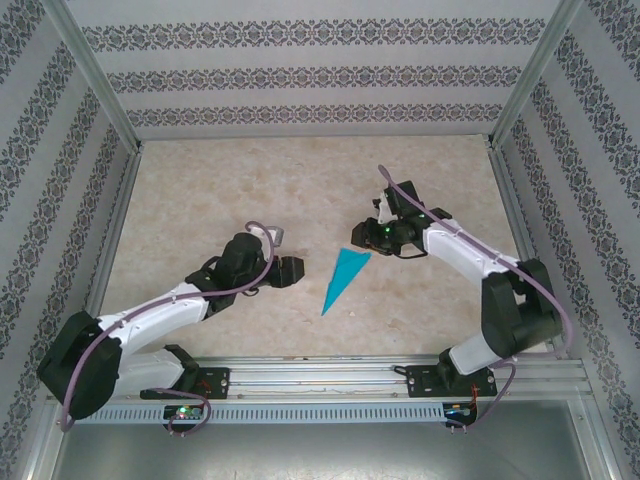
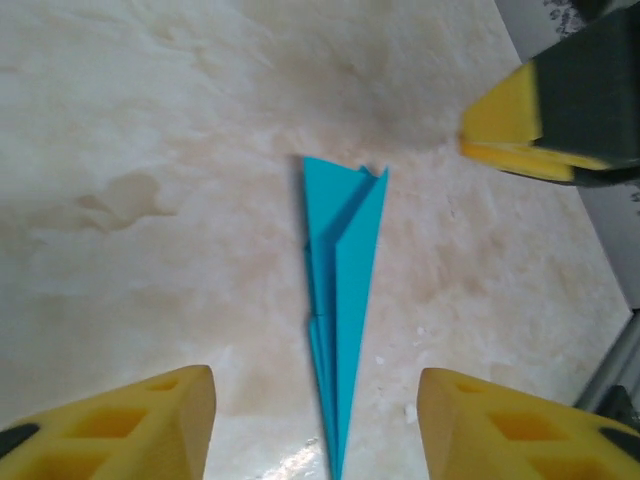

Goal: Fold a paper plane with a square sheet of paper (fold left side to right side)
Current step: Turn over the paper plane at the center of the table.

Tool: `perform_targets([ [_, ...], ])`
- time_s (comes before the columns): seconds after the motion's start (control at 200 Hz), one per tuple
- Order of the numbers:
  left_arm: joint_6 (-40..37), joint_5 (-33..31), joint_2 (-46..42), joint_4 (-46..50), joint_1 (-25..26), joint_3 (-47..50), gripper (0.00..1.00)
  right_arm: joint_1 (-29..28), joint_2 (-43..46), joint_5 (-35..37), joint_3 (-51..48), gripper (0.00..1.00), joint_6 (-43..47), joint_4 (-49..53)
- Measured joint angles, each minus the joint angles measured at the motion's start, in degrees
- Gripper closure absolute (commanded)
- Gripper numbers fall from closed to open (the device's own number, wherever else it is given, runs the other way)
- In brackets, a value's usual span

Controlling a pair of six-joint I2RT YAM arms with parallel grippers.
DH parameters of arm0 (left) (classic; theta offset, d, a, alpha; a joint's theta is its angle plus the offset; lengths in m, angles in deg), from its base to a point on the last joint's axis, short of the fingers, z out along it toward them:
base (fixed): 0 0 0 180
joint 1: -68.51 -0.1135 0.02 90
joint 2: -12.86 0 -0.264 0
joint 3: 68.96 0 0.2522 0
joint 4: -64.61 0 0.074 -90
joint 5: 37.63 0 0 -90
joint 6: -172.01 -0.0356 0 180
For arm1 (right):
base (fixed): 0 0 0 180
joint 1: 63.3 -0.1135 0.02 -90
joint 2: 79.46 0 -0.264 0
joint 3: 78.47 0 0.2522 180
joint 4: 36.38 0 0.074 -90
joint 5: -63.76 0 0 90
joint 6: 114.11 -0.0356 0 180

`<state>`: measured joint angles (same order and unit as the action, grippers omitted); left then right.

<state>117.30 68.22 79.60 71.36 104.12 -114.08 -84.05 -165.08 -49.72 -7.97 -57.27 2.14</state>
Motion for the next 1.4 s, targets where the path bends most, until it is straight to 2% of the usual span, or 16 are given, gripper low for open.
perform_targets([
  [0.135,-0.33,-4.24,-4.37,0.0,-0.44,2.56,0.23,-0.9,7.3,5.01,0.0,0.41,-1.42,2.27],
  [0.235,-0.33,-7.1,-7.21,-0.02,-0.55,4.7,0.19,-1.73,11.58,8.7,0.0,0.27,-2.73,4.57],
  [0.36,-0.39,-9.99,-9.88,-0.04,-0.94,7.17,0.16,-4.48,12.94,11.82,0.55,0.17,-5.03,9.05],
  [0.39,-0.42,-10.47,-10.36,0.0,-1.09,7.54,0.15,-5.42,12.81,12.28,0.66,0.12,-5.97,9.97],
  [0.415,-0.46,-10.82,-10.67,0.0,-1.14,7.76,0.14,-6.23,12.7,12.68,0.74,0.03,-6.95,10.82],
  [0.435,-0.46,-11.3,-10.95,-0.04,-1.16,8.0,0.14,-6.82,12.59,13.03,0.85,0.02,-6.99,11.41],
  [0.704,-0.79,-16.59,-14.32,2.45,-1.86,9.27,0.13,-15.69,6.73,21.57,8.15,0.02,-19.91,19.74],
  [0.869,-1.33,-19.58,-16.37,6.38,-2.64,9.29,0.13,-19.32,-3.26,27.54,18.36,0.02,-25.73,26.8],
  [0.994,-2.16,-21.07,-17.94,8.31,-2.93,9.29,0.12,-21.16,-10.93,30.29,23.96,0.06,-27.85,29.99],
  [1.099,-2.71,-22.12,-18.71,9.75,-3.17,9.29,0.12,-22.21,-16.33,31.21,27.54,0.14,-28.68,31.95],
  [1.179,-3.02,-22.47,-19.06,10.36,-3.19,9.38,0.12,-22.45,-19.76,31.47,29.83,0.26,-29.9,33.27],
  [1.404,-4.15,-23.23,-19.28,11.02,-3.5,10.14,0.11,-22.53,-26.67,31.58,32.44,0.37,-33.18,36.17],
])
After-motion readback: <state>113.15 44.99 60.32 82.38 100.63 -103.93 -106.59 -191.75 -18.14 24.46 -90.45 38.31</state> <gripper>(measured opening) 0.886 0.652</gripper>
